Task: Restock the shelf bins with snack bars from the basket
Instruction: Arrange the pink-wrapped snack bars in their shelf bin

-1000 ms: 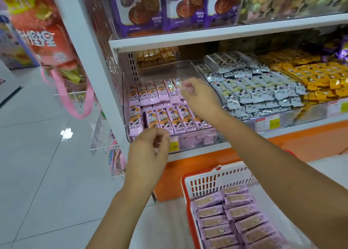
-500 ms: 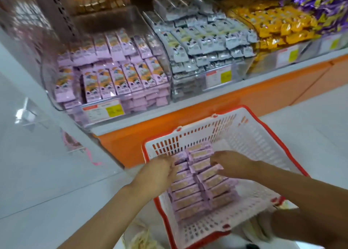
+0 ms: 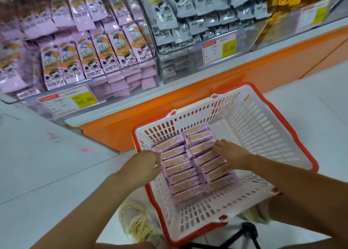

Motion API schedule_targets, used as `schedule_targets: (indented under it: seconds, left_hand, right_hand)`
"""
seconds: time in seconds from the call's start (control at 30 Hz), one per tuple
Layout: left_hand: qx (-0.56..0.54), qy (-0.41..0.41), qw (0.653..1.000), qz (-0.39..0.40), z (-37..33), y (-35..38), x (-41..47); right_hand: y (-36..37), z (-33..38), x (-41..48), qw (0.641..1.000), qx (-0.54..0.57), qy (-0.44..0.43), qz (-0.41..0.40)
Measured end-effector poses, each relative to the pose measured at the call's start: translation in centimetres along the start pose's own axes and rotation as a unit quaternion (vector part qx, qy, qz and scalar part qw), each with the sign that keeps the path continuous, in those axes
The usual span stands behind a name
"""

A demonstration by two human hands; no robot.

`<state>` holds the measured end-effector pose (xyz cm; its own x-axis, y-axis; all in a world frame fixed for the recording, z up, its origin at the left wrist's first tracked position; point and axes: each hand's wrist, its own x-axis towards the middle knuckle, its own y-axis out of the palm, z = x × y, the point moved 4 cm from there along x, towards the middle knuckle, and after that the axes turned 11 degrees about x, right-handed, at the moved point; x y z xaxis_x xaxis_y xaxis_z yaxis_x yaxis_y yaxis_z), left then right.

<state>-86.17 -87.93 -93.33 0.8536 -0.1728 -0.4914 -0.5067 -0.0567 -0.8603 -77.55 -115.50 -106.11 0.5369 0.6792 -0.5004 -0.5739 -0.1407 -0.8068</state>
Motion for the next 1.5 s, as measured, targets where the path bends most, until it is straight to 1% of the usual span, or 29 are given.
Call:
schedule_targets:
  seconds: [0.1, 0.17, 0.23, 0.33, 0.4, 0.5, 0.6, 0.63, 0.67, 0.7, 0.73, 0.77, 0.8, 0.87, 0.9, 0.93, 0.97, 1.0, 1.03, 1.07, 1.1, 1.13, 1.23, 1.27, 1.33, 1.37, 1.4, 1.43, 1.5]
  left_hand:
    - [-0.012, -0.001, 1.000, 0.011, 0.0, -0.1, 0.3]
    - [-0.013, -0.004, 1.000, 0.015, 0.0, 0.0, 0.3]
    - [-0.014, -0.006, 1.000, 0.014, 0.0, 0.1, 0.3]
    - [-0.012, -0.008, 1.000, 0.018, -0.2, 0.1, 0.1]
    - [-0.010, -0.007, 1.000, 0.023, -0.2, 0.1, 0.1]
    - [-0.007, -0.009, 0.999, 0.031, -0.3, -0.1, 0.0]
    - [-0.011, -0.011, 0.999, 0.048, -0.5, -0.4, -0.2]
    - [-0.014, -0.010, 0.998, 0.055, -0.5, -0.5, -0.3]
    - [-0.021, -0.010, 0.998, 0.063, -0.5, -0.6, -0.3]
    - [-0.038, -0.012, 0.997, 0.070, -0.4, -0.8, -0.3]
    - [-0.067, -0.016, 0.995, 0.078, -0.3, -1.1, -0.5]
    - [-0.105, -0.021, 0.991, 0.081, -0.2, -1.5, -0.7]
    - [-0.151, -0.028, 0.984, 0.086, -0.2, -2.0, -0.9]
    - [-0.231, -0.028, 0.969, 0.083, -0.5, -3.4, -1.4]
    - [-0.263, -0.020, 0.962, 0.072, -0.9, -4.2, -1.5]
    - [-0.298, -0.006, 0.953, 0.054, -1.4, -5.1, -1.8]
    - [-0.330, 0.010, 0.943, 0.034, -1.8, -5.8, -2.1]
    - [-0.370, 0.025, 0.929, 0.015, -2.2, -6.6, -2.4]
    - [-0.414, 0.033, 0.910, 0.002, -2.6, -7.2, -2.7]
    - [-0.456, 0.035, 0.889, -0.002, -2.8, -7.6, -3.1]
    - [-0.490, 0.033, 0.871, -0.004, -3.0, -8.0, -3.5]
    - [-0.514, 0.030, 0.857, -0.007, -2.9, -8.2, -3.8]
    - [-0.545, 0.007, 0.838, -0.027, -2.3, -8.2, -4.3]
    - [-0.561, -0.001, 0.827, -0.032, -2.2, -8.3, -4.5]
    - [-0.589, -0.020, 0.807, -0.039, -1.9, -8.2, -4.6]
    - [-0.599, -0.028, 0.799, -0.042, -1.8, -8.3, -4.8]
    - [-0.608, -0.035, 0.792, -0.044, -1.7, -8.4, -4.9]
    - [-0.615, -0.043, 0.786, -0.045, -1.5, -8.7, -4.9]
    - [-0.633, -0.055, 0.770, -0.046, -1.0, -9.2, -5.1]
  right_hand:
    - [0.9, 0.1, -0.4, 0.999, -0.018, -0.043, 0.024]
    - [1.6, 0.3, -0.9, 0.997, -0.030, -0.054, 0.040]
    - [1.9, 0.5, -1.2, 0.996, -0.052, -0.066, 0.030]
    - [2.7, 0.7, -1.0, 0.990, -0.105, -0.087, 0.039]
    - [3.0, 0.7, -0.9, 0.986, -0.140, -0.092, 0.025]
    - [3.2, 1.1, -1.1, 0.985, -0.147, -0.090, -0.003]
    - [1.8, 2.3, -1.5, 0.997, -0.077, -0.007, 0.021]
    - [1.2, 2.8, -1.9, 0.999, -0.008, 0.033, 0.035]
    - [0.4, 3.3, -2.3, 0.991, 0.093, 0.075, 0.055]
    - [-0.7, 3.9, -2.6, 0.972, 0.203, 0.105, 0.059]
    - [-1.8, 4.7, -3.0, 0.941, 0.306, 0.131, 0.069]
    - [-2.8, 5.6, -3.3, 0.895, 0.414, 0.141, 0.087]
    - [-3.9, 6.7, -3.6, 0.832, 0.525, 0.136, 0.115]
    - [-6.0, 8.9, -4.3, 0.671, 0.718, 0.116, 0.142]
    - [-7.4, 10.1, -4.7, 0.606, 0.775, 0.097, 0.147]
    - [-8.8, 11.2, -5.0, 0.558, 0.813, 0.070, 0.148]
    - [-10.2, 12.5, -5.3, 0.522, 0.840, 0.037, 0.145]
    - [-11.1, 13.5, -5.5, 0.496, 0.857, 0.010, 0.139]
    - [-12.0, 14.4, -5.8, 0.485, 0.865, -0.003, 0.130]
    - [-12.4, 15.1, -5.9, 0.483, 0.867, -0.008, 0.119]
    - [-12.9, 15.9, -6.1, 0.494, 0.862, -0.009, 0.112]
    - [-13.1, 16.4, -6.3, 0.511, 0.854, 0.001, 0.092]
    - [-14.6, 17.2, -6.9, 0.567, 0.823, 0.032, 0.018]
    - [-15.0, 17.4, -7.0, 0.611, 0.791, 0.029, -0.002]
    - [-15.7, 17.5, -7.0, 0.738, 0.672, 0.022, -0.057]
    - [-16.3, 17.6, -7.0, 0.780, 0.619, 0.019, -0.091]
    - [-16.8, 17.6, -7.1, 0.798, 0.589, 0.016, -0.125]
    - [-17.3, 17.6, -7.1, 0.804, 0.574, 0.011, -0.156]
    - [-18.7, 17.6, -7.4, 0.800, 0.561, 0.004, -0.215]
